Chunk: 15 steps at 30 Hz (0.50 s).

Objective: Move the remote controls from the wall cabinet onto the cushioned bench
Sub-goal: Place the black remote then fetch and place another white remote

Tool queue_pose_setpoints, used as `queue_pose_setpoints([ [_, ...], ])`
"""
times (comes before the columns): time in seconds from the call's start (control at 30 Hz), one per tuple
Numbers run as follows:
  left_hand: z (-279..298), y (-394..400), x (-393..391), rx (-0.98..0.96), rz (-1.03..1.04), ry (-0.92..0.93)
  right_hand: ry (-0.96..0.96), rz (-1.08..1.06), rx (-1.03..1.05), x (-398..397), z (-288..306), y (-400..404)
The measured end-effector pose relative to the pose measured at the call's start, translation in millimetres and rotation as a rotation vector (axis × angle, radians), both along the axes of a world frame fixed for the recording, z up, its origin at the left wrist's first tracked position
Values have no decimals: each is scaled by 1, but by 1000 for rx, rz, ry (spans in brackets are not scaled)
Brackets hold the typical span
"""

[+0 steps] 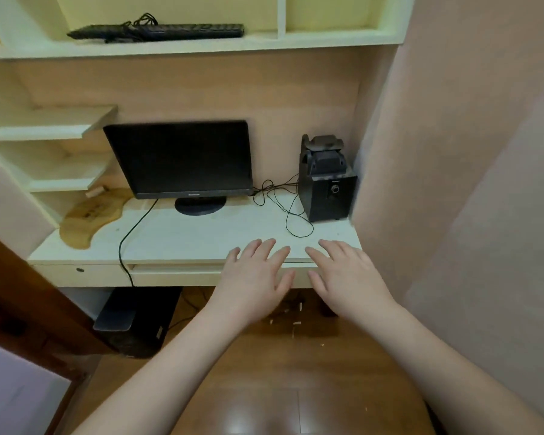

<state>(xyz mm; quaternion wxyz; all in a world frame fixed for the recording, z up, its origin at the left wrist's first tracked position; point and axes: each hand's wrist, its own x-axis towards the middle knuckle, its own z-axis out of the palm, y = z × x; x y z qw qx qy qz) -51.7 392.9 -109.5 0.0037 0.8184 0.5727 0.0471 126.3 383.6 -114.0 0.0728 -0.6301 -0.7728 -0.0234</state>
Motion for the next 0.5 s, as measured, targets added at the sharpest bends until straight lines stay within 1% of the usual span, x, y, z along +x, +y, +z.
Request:
queue_pose_setpoints([
  [0.13, 13, 33, -32, 70, -37, -19, -18, 14, -31, -30, 17, 42],
  [0.3, 33, 82, -68, 84, -72, -33, -53, -17, 42, -56, 41, 83],
  [0.5, 59, 134, -78, 172, -157, -44, -64, -76, 99, -60, 67, 120],
])
